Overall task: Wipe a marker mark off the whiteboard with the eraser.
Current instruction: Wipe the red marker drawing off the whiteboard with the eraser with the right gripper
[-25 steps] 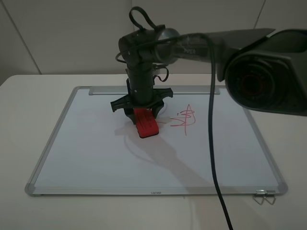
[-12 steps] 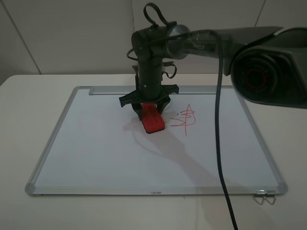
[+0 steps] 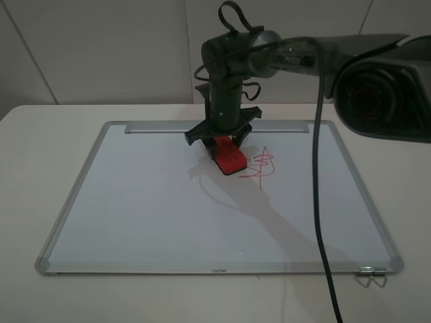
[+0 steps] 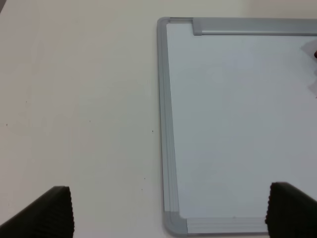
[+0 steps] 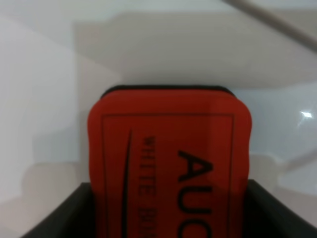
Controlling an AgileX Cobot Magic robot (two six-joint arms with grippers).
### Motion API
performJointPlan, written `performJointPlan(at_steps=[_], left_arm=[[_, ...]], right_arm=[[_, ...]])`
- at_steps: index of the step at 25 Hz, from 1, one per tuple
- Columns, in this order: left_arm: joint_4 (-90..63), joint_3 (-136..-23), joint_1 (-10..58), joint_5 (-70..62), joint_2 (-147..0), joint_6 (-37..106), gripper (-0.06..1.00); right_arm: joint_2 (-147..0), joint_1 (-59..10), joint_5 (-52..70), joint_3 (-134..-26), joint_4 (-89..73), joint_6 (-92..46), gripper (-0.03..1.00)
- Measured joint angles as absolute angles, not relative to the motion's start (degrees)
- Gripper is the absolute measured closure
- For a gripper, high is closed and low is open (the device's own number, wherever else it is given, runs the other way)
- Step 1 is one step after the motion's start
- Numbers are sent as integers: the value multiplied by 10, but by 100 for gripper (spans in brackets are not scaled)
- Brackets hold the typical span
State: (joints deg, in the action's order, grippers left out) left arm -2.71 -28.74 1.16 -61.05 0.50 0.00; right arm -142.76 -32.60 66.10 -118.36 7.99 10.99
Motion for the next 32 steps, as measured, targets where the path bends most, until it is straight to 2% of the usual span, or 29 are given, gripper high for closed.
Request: performJointPlan(at_steps=[9, 23, 32], left_arm=[[-27, -287, 12, -610, 5, 0, 17], [-27, -287, 12, -610, 5, 0, 17], [-27, -287, 12, -610, 5, 0, 17]], right_arm=[[-1428, -334, 661, -1184, 72, 107, 46], [-1429, -446, 662, -1184, 27, 107, 46], [-1429, -442, 666, -1184, 29, 106, 46]])
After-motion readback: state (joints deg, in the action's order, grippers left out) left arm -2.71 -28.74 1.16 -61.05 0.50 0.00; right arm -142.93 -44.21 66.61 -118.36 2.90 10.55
